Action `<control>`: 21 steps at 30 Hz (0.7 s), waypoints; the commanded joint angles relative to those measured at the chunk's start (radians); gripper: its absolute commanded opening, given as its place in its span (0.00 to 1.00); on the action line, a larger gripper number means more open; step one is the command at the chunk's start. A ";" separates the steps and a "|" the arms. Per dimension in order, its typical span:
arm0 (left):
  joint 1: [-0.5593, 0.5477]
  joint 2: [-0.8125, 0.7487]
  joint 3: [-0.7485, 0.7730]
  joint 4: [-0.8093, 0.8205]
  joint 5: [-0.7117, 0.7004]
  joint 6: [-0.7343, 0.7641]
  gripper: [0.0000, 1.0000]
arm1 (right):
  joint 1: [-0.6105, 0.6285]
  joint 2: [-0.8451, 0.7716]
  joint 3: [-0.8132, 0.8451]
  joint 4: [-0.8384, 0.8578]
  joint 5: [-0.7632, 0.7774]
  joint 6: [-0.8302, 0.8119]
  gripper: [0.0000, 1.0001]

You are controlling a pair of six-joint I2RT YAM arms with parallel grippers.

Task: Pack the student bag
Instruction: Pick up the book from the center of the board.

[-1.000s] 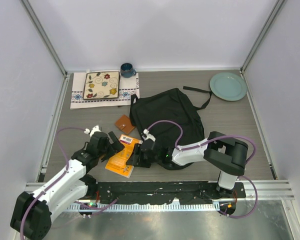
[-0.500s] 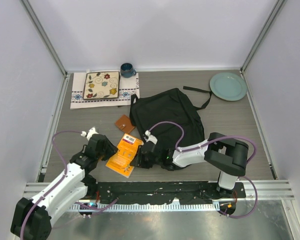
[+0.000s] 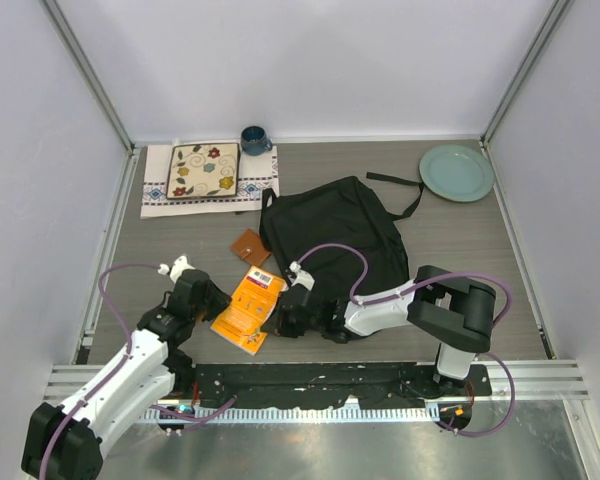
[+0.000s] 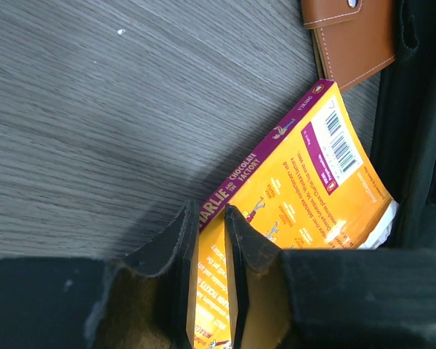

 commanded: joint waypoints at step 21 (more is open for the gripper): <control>-0.028 0.001 0.019 -0.050 0.187 -0.048 0.16 | -0.004 0.000 0.076 0.247 0.061 -0.035 0.37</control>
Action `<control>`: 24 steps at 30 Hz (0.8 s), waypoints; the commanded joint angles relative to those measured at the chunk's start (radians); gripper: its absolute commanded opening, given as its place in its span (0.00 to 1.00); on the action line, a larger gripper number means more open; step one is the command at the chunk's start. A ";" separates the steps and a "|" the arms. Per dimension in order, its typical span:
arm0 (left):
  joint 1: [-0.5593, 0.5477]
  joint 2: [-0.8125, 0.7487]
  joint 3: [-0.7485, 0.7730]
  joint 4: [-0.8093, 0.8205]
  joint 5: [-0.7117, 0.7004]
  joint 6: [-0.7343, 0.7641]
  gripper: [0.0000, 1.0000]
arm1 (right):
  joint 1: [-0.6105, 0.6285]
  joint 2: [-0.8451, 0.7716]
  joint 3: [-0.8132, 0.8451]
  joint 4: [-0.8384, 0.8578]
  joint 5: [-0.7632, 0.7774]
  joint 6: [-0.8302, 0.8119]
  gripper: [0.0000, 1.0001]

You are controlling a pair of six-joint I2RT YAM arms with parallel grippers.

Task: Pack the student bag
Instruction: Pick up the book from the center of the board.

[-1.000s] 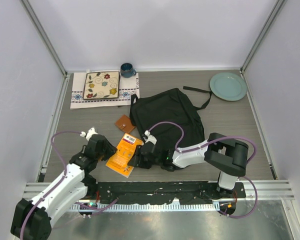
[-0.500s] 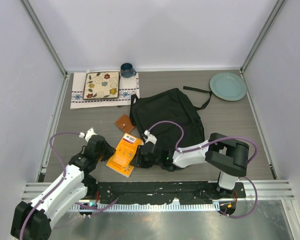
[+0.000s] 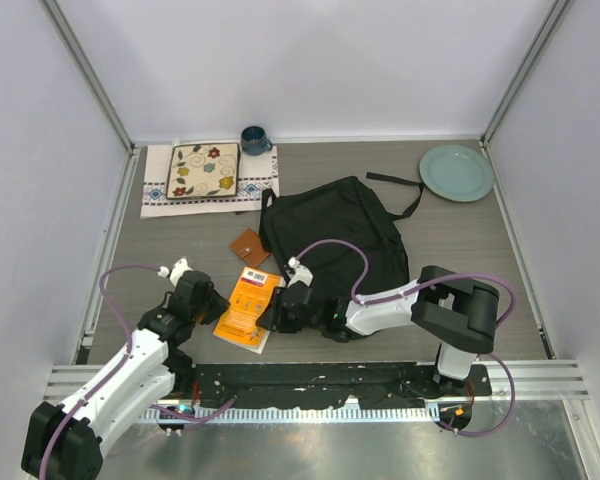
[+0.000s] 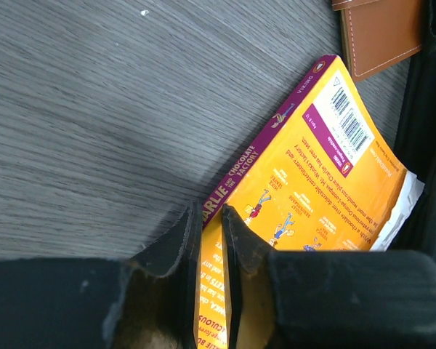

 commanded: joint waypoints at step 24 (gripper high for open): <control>-0.027 -0.187 0.397 -0.102 0.153 0.124 1.00 | -0.018 -0.535 -0.014 -0.161 0.117 -0.224 0.00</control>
